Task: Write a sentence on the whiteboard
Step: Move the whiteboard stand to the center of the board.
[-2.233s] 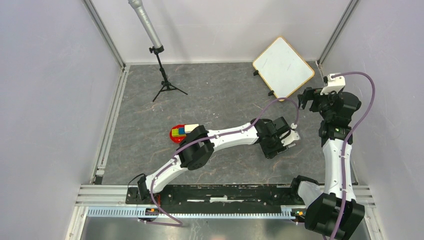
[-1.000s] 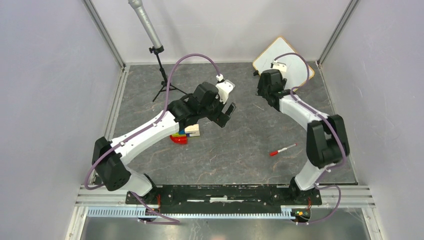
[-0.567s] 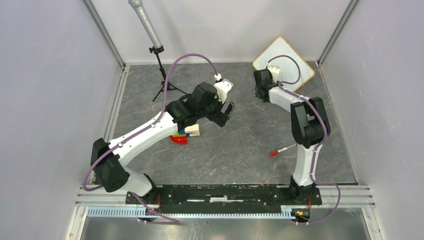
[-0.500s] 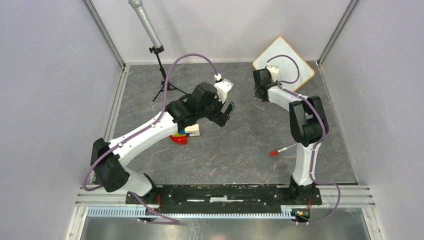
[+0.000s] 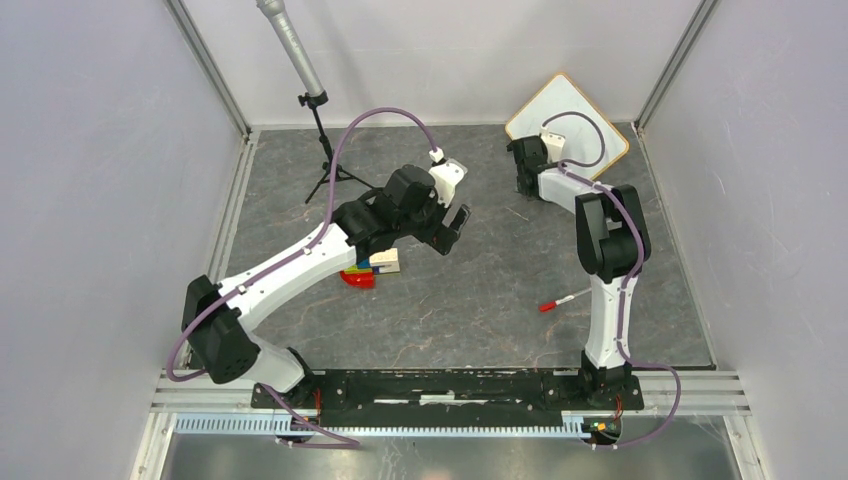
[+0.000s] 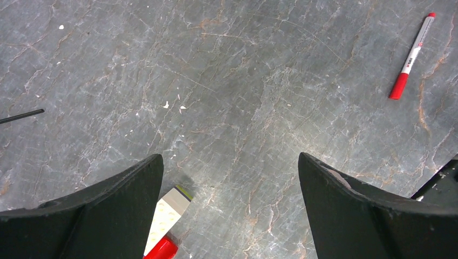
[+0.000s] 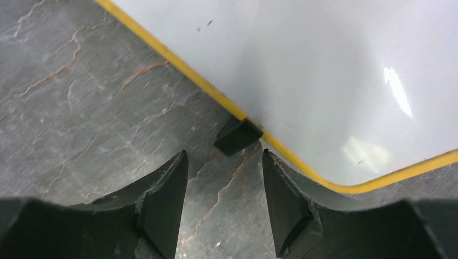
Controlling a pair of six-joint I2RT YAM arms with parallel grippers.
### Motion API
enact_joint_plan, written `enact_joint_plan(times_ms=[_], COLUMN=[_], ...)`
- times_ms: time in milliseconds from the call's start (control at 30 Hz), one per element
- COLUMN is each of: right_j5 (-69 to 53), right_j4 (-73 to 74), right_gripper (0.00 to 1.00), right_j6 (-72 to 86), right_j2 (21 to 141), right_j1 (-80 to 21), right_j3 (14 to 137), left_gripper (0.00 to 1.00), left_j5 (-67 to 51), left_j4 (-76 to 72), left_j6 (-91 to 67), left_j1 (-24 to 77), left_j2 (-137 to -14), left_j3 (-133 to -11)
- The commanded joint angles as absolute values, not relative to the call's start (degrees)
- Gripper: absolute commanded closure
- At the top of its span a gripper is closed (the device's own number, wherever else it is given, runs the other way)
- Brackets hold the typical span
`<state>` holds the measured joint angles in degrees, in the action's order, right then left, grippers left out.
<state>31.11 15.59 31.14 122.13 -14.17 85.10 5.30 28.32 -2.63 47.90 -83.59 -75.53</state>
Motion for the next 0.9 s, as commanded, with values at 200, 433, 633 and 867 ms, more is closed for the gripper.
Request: enact_joint_plan(times_ms=[200,433,633,867], right_j5=[33.3,35.76,38.37,40.69], right_j4=[14.37,14.66,13.46,13.27], right_gripper=[0.44,0.45,0.47,0.47], right_j6=[30.02,29.83,30.62,30.77], right_j2=[125.87,125.99,125.1,125.56], right_j1=[-11.7,-10.83,-10.02,-8.91], right_j3=[90.88,91.19,89.9,90.26], left_gripper=[0.0,0.0,0.0,0.0], left_j5=[3.56,3.4,3.25,3.27], left_j4=[27.86,27.86,27.86,27.86], left_j6=[-4.57,-4.63,-4.75,-4.57], left_j1=[47.63,47.56,47.61,47.6], left_j2=[-84.57,-85.13,-85.35,-85.51], left_j3=[-77.17,-77.17,-77.3,-77.17])
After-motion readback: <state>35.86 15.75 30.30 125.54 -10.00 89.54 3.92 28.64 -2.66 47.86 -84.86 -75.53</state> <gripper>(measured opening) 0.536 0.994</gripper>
